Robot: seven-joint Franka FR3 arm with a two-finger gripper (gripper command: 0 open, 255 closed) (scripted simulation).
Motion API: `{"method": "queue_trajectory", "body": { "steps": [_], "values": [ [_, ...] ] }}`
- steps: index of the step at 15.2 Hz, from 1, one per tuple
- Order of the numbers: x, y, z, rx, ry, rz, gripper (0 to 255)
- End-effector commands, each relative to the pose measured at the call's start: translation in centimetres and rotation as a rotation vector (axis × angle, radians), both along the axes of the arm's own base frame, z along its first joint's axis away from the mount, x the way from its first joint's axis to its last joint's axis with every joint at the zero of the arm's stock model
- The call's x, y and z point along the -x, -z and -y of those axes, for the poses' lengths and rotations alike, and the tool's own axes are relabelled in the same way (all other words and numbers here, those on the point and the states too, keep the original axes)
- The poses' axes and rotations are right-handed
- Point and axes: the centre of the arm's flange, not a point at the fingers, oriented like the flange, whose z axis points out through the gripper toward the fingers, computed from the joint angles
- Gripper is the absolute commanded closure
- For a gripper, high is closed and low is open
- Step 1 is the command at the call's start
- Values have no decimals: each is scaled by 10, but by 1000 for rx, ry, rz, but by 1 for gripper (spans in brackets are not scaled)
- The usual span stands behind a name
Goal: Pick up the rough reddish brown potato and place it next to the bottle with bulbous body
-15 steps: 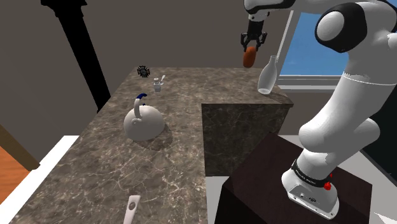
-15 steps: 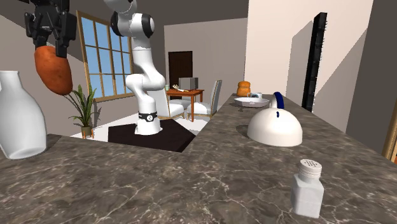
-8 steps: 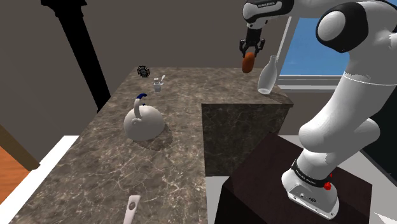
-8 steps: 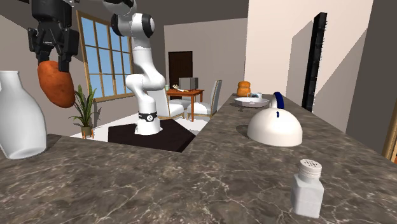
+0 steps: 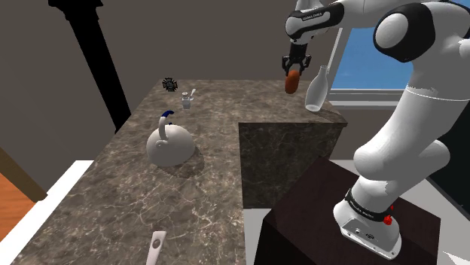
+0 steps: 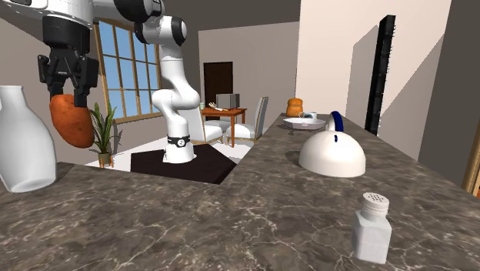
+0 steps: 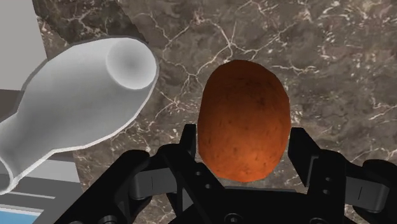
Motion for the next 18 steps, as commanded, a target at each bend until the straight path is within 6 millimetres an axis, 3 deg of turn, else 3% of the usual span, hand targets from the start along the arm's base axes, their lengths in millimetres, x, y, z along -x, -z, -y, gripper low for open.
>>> {"method": "queue_trajectory", "body": {
  "steps": [1,18],
  "values": [
    [1,11,0,0,0,0,255],
    [1,101,0,0,0,0,255]
  ]
}}
